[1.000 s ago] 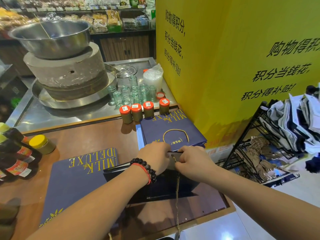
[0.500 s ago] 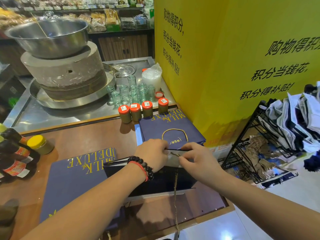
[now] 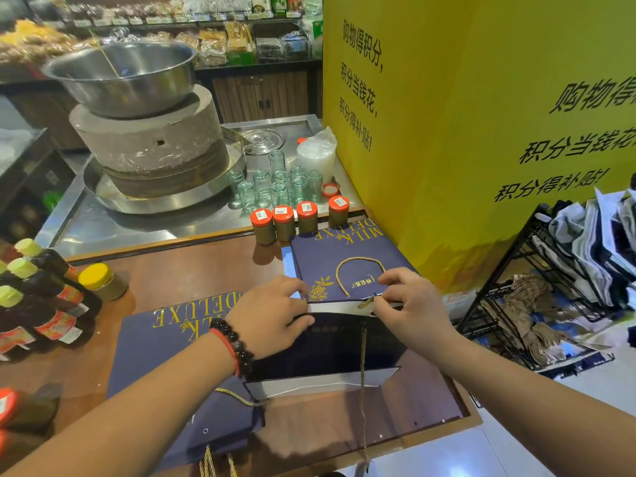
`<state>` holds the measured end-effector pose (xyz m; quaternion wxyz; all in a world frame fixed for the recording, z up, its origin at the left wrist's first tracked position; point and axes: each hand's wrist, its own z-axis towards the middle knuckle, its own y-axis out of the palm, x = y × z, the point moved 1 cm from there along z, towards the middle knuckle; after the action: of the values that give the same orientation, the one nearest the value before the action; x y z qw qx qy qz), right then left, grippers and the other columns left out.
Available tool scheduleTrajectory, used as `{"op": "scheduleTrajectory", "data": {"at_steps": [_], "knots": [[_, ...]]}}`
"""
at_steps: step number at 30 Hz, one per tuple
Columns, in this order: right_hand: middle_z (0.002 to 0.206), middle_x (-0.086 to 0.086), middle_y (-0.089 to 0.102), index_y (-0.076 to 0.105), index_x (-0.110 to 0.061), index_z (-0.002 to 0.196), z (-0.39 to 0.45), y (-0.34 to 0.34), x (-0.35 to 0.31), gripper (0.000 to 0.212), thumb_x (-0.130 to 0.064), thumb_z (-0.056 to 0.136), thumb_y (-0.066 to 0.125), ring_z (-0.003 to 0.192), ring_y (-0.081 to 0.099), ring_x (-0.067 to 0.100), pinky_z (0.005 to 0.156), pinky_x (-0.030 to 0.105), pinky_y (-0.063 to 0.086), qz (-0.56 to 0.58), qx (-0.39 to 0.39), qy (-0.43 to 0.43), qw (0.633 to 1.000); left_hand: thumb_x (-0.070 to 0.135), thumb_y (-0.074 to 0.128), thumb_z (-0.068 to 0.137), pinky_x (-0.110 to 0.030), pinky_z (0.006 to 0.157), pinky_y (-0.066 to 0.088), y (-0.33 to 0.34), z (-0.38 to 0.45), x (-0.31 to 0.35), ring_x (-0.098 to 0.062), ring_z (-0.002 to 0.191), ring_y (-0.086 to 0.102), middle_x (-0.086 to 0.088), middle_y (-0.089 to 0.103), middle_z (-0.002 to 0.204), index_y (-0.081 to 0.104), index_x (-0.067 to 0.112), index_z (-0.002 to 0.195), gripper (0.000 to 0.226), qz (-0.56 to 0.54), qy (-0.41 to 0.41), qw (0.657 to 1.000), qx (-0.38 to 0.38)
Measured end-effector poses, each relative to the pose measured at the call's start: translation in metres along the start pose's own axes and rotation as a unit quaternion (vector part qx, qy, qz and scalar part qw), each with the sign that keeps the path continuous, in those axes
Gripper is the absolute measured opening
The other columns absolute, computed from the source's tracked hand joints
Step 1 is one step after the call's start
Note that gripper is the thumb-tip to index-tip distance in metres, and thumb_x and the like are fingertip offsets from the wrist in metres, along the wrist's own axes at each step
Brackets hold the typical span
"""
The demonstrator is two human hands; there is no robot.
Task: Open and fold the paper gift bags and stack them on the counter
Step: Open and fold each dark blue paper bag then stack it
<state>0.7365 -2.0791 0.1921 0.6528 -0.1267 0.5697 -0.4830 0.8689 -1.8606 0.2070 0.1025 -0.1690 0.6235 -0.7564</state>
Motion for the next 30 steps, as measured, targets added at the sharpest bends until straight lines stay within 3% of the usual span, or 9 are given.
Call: {"op": "scheduleTrajectory", "data": {"at_steps": [3, 6, 10, 14, 19, 22, 25, 27, 30], "knots": [[0.089, -0.009, 0.060, 0.062, -0.011, 0.049, -0.003, 0.000, -0.002, 0.034, -0.033, 0.073, 0.053, 0.084, 0.059, 0.008, 0.075, 0.031, 0.045, 0.035, 0.036, -0.030, 0.998, 0.051, 0.036, 0.089, -0.037, 0.068, 0.055, -0.001, -0.001, 0.001, -0.017, 0.100, 0.056, 0.005, 0.060, 0.111, 0.072, 0.020, 0.086, 0.047, -0.008, -0.042, 0.999, -0.015], [0.084, -0.005, 0.060, 0.054, -0.010, 0.046, -0.007, 0.000, 0.001, 0.031, -0.030, 0.068, 0.052, 0.079, 0.056, 0.006, 0.067, 0.021, 0.039, 0.089, 0.077, 0.002, 0.993, 0.055, 0.029, 0.089, -0.037, 0.072, 0.054, -0.003, -0.002, 0.000, -0.015, 0.103, 0.054, 0.009, 0.056, 0.113, 0.071, 0.022, 0.093, 0.053, -0.013, -0.075, 0.996, -0.034], [0.082, -0.004, 0.059, 0.061, -0.007, 0.050, -0.015, 0.000, 0.010, 0.034, -0.031, 0.072, 0.054, 0.081, 0.055, 0.008, 0.070, 0.017, 0.038, 0.068, 0.106, 0.006, 0.992, 0.048, 0.048, 0.092, -0.037, 0.078, 0.052, -0.005, -0.002, -0.005, -0.014, 0.106, 0.051, 0.010, 0.054, 0.114, 0.070, 0.023, 0.096, 0.033, -0.034, -0.079, 0.995, -0.043], [0.089, -0.003, 0.060, 0.071, -0.011, 0.065, -0.027, 0.001, 0.015, 0.031, -0.034, 0.077, 0.053, 0.091, 0.054, 0.010, 0.081, 0.029, 0.041, 0.022, 0.122, 0.016, 0.992, 0.042, 0.054, 0.092, -0.037, 0.085, 0.050, -0.009, -0.005, -0.007, -0.013, 0.113, 0.048, 0.010, 0.051, 0.123, 0.068, 0.026, 0.109, 0.027, -0.040, -0.066, 0.995, -0.071], [0.111, 0.003, 0.056, 0.072, -0.017, 0.094, -0.053, 0.007, 0.011, 0.033, -0.037, 0.073, 0.057, 0.104, 0.049, 0.016, 0.087, 0.025, 0.031, -0.061, 0.167, 0.109, 0.978, 0.033, 0.059, 0.091, -0.039, 0.083, 0.052, -0.015, -0.013, -0.011, -0.015, 0.111, 0.051, 0.007, 0.054, 0.123, 0.071, 0.022, 0.106, 0.023, -0.065, -0.054, 0.995, -0.054], [0.097, -0.007, 0.057, 0.069, -0.023, 0.098, -0.066, 0.025, -0.002, 0.020, -0.027, 0.079, 0.067, 0.091, 0.054, 0.013, 0.080, 0.032, 0.040, -0.006, 0.107, 0.186, 0.977, 0.032, 0.058, 0.091, -0.039, 0.080, 0.053, -0.015, -0.018, -0.011, -0.016, 0.108, 0.052, 0.006, 0.055, 0.120, 0.071, 0.022, 0.104, 0.021, -0.070, -0.048, 0.995, -0.046], [0.076, -0.012, 0.061, 0.065, -0.029, 0.089, -0.070, 0.050, -0.015, 0.007, -0.024, 0.084, 0.067, 0.072, 0.056, 0.005, 0.064, 0.016, 0.043, 0.090, -0.010, 0.249, 0.964, 0.029, 0.056, 0.092, -0.035, 0.077, 0.052, -0.016, -0.019, -0.007, -0.016, 0.110, 0.052, 0.007, 0.056, 0.119, 0.071, 0.022, 0.104, 0.020, -0.062, -0.049, 0.996, -0.038], [0.072, -0.011, 0.063, 0.063, -0.026, 0.078, -0.071, 0.067, -0.014, 0.010, -0.026, 0.087, 0.066, 0.068, 0.055, 0.003, 0.056, 0.012, 0.039, 0.107, -0.059, 0.275, 0.954, 0.029, 0.055, 0.093, -0.034, 0.078, 0.051, -0.017, -0.019, -0.004, -0.015, 0.112, 0.050, 0.007, 0.056, 0.121, 0.070, 0.021, 0.106, 0.022, -0.057, -0.052, 0.996, -0.041], [0.069, -0.006, 0.065, 0.068, -0.021, 0.077, -0.083, 0.089, -0.001, 0.014, -0.021, 0.091, 0.065, 0.066, 0.058, 0.008, 0.056, 0.019, 0.041, 0.157, -0.075, 0.317, 0.932, 0.027, 0.055, 0.093, -0.033, 0.079, 0.050, -0.016, -0.020, -0.005, -0.016, 0.112, 0.050, 0.005, 0.057, 0.120, 0.070, 0.019, 0.105, 0.021, -0.059, -0.049, 0.996, -0.035]]}}
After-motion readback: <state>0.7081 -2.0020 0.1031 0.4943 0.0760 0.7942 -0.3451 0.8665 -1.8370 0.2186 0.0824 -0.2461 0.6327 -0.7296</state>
